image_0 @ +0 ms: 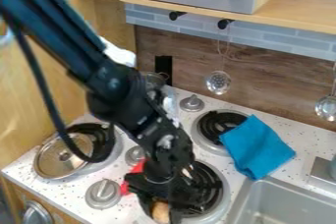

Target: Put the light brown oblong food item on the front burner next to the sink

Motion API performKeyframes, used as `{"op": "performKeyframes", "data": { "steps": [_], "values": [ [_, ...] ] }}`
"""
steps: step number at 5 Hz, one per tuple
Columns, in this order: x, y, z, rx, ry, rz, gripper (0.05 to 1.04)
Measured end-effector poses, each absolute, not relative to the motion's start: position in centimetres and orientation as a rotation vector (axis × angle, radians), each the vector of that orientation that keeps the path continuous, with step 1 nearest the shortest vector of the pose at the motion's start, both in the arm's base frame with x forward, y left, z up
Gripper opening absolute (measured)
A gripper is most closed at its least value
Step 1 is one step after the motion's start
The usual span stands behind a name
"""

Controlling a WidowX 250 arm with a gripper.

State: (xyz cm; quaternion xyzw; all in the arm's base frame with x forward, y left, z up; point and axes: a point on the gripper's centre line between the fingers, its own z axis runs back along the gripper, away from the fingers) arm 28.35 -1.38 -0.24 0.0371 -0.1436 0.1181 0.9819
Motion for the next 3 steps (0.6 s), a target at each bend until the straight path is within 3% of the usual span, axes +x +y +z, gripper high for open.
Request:
{"op": "performKeyframes", "data": {
  "steps": [1, 2, 3],
  "values": [
    [31.1, -1.5, 0.2, 0.068, -0.336, 0.248, 0.549],
    [32.3, -0.9, 0.2, 0.074, -0.343, 0.270, 0.630],
    [32.1, -0.5, 0.1, 0.081, -0.311, 0.296, 0.905]
  ]
}}
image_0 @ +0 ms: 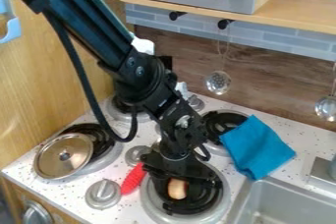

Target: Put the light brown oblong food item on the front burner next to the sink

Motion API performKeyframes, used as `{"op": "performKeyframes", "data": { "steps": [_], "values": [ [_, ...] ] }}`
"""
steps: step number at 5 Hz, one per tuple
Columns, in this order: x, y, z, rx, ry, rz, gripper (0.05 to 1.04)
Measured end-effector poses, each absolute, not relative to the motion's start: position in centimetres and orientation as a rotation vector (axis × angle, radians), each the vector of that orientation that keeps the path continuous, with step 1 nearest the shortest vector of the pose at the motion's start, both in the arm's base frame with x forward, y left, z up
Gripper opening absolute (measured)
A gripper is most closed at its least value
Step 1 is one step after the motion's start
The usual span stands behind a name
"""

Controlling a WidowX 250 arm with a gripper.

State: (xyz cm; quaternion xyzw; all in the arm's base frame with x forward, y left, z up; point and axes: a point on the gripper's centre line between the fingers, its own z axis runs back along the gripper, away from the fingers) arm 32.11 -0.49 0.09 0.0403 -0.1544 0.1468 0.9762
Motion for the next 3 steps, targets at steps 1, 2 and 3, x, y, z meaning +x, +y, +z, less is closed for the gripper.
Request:
{"op": "performKeyframes", "data": {
  "steps": [1, 2, 3],
  "values": [
    [31.8, -0.1, 1.6, 0.088, -0.309, 0.307, 1.007],
    [31.2, 0.0, 4.9, 0.087, -0.325, 0.310, 1.003],
    [30.9, 0.7, 8.9, 0.076, -0.359, 0.327, 1.002]
  ]
}}
